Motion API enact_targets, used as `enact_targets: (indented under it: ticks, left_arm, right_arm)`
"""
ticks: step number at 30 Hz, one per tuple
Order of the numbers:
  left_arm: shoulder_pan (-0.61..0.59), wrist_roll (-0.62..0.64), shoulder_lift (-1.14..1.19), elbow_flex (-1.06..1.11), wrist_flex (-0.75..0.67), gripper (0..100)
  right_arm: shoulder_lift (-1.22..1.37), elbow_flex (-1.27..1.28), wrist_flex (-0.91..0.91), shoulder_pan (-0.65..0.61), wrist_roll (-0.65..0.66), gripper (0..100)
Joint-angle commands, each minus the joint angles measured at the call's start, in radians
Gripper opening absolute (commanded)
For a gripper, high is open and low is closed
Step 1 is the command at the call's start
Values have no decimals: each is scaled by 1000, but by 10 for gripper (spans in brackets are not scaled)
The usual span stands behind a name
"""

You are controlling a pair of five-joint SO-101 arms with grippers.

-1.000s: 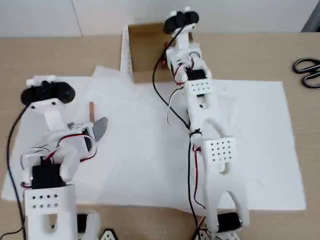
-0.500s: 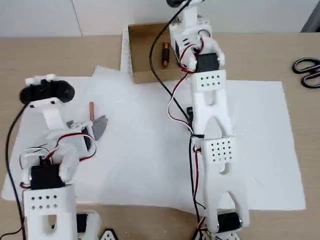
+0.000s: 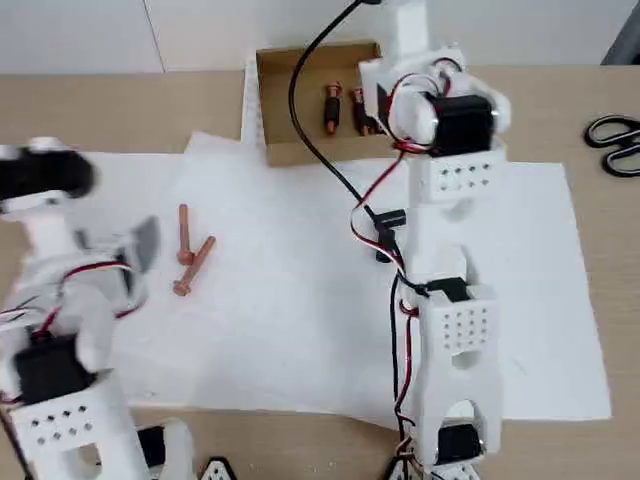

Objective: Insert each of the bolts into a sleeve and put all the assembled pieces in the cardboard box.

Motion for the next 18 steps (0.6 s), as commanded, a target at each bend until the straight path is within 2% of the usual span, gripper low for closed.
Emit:
enact_targets:
  ticks: [1,8,13,18]
  left_arm:
    - [-83,-11,-18,-108,57,288]
    - [-98,-11,-18,-197,301,288]
    - [-95,-11,-14,-185,328,288]
    - [-95,-12,-15,-136,304,288]
  right_arm:
    - [-174,-41,21,47,6,162]
    - [-285,-41,33,160,6,162]
    - [-318,-41,38,236,11,162]
    - [-397,-20,41,202,11,162]
